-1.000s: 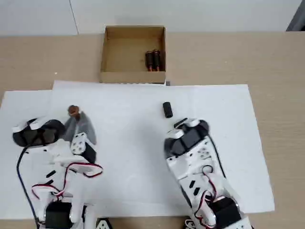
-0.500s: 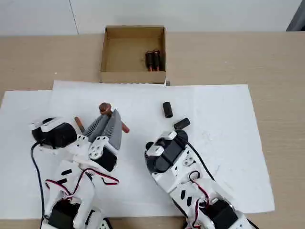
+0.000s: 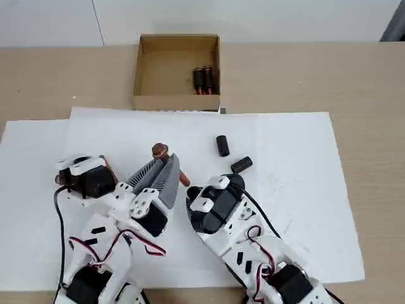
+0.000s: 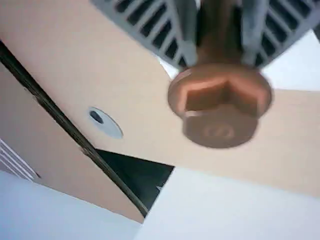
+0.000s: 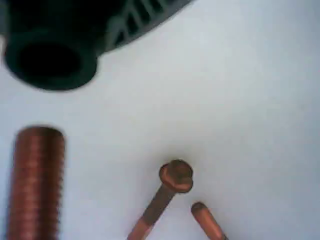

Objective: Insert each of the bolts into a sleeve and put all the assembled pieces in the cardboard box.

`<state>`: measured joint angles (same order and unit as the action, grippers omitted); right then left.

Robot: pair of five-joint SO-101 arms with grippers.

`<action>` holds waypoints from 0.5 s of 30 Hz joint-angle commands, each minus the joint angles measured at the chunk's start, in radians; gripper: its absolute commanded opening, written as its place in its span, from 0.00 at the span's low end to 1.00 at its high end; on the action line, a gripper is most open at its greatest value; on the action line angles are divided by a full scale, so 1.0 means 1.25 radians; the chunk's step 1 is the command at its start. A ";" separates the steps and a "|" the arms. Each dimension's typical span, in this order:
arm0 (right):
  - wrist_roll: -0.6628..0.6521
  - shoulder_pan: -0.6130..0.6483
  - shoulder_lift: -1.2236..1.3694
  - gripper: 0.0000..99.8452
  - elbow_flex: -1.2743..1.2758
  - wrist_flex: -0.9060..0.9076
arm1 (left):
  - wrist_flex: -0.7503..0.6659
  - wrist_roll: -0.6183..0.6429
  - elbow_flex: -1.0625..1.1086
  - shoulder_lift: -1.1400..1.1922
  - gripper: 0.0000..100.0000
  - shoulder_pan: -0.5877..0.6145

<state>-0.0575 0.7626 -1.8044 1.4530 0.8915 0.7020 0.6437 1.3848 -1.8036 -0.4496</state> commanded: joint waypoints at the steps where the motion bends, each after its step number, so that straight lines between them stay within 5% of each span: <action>1: -0.010 0.009 -0.006 0.00 -0.004 -0.020 | -0.022 0.005 -0.006 -0.009 0.00 -0.015; 15: -0.011 0.009 -0.006 0.00 -0.007 -0.021 | 0.074 0.004 0.010 -0.009 0.00 -0.036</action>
<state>-0.0606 0.7672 -1.8044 1.4530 0.8915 0.7864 0.6437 1.3924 -1.8052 -0.4879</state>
